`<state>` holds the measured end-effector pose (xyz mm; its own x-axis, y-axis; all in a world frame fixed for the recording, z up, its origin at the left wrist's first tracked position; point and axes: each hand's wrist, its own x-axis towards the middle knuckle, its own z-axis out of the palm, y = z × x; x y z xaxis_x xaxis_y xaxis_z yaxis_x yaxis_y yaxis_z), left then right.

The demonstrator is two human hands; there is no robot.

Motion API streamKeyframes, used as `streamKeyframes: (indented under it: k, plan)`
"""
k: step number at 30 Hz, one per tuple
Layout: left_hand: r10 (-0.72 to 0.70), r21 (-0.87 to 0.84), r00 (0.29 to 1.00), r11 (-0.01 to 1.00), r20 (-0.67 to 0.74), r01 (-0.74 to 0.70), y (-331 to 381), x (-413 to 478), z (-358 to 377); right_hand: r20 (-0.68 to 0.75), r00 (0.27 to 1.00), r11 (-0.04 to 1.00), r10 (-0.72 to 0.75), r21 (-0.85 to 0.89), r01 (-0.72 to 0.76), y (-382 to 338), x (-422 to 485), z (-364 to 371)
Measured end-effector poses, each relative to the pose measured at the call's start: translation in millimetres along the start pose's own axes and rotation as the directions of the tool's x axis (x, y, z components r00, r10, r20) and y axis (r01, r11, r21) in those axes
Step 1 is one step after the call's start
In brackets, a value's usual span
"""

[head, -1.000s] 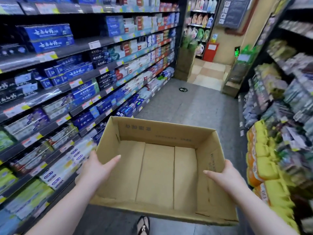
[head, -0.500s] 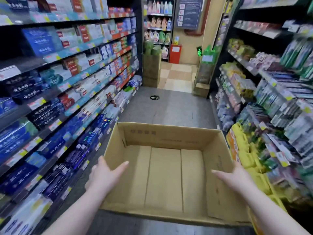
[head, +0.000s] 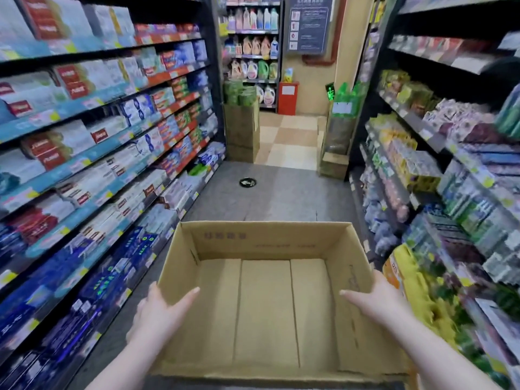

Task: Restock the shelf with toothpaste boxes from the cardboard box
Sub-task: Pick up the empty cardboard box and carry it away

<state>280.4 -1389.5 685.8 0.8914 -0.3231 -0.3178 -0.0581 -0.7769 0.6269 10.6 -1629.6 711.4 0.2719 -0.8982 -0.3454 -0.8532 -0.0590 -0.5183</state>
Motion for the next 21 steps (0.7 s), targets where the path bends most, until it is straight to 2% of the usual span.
streamKeyframes:
  k: [6, 10, 15, 21]
  plan:
    - [-0.056, -0.02, 0.996, 0.998, -0.065, 0.055, 75, 51, 39, 0.028, 0.998, 0.996, -0.061, -0.067, 0.063, -39, 114, -41]
    - [-0.063, -0.021, 0.992, 0.998, -0.112, 0.061, 115, 98, 61, 0.07, 0.994, 0.995, -0.085, -0.054, 0.089, -66, 183, -52]
    - [-0.068, -0.084, 0.993, 0.995, -0.092, 0.06, 169, 177, 90, 0.076, 0.994, 0.994, -0.085, -0.068, 0.09, -103, 275, -58]
    - [-0.027, -0.06, 0.999, 0.998, -0.047, 0.024, 254, 295, 117, 0.056, 0.998, 0.998, -0.037, -0.047, 0.039, -159, 393, -69]
